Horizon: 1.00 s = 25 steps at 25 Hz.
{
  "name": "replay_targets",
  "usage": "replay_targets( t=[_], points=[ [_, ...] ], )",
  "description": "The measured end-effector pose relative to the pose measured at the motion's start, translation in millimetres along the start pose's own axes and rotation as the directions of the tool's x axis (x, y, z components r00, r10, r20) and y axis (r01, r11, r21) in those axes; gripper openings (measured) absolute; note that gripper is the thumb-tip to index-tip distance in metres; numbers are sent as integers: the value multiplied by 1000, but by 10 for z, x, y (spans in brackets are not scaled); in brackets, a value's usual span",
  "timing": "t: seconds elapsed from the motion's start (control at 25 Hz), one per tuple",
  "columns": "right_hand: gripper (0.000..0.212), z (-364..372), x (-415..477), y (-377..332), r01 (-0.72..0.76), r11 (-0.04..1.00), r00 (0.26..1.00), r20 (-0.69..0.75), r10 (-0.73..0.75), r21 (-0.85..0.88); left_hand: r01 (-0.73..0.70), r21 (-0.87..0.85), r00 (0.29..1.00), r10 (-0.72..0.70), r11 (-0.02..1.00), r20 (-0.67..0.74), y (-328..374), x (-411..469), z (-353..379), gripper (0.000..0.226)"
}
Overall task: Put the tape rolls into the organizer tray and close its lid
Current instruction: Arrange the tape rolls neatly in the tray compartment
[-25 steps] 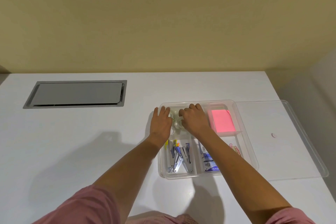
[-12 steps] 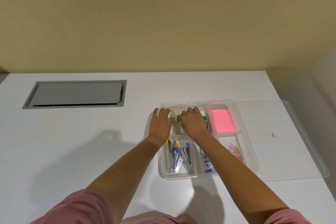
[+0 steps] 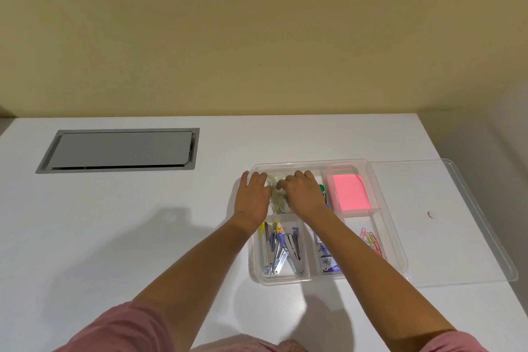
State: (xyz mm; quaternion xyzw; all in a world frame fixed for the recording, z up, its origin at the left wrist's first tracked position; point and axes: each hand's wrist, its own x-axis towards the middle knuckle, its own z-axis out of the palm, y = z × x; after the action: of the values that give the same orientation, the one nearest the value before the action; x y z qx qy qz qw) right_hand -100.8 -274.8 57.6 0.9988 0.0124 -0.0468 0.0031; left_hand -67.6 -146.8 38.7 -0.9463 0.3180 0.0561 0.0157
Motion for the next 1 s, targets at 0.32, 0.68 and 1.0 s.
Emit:
replay_targets(
  t=[0.32, 0.68, 1.0],
  points=[
    [19, 150, 230, 20, -9, 989, 994, 107, 25, -145, 37, -5, 998, -37, 999, -47, -16, 100, 18, 29],
    [33, 122, 332, -7, 60, 977, 984, 178, -24, -203, 22, 27, 1000, -22, 999, -9, -42, 107, 5, 32],
    [33, 71, 321, -31, 69, 985, 995, 81, -56, -158, 13, 87, 999, -17, 996, 42, -54, 116, -57, 29]
  ],
)
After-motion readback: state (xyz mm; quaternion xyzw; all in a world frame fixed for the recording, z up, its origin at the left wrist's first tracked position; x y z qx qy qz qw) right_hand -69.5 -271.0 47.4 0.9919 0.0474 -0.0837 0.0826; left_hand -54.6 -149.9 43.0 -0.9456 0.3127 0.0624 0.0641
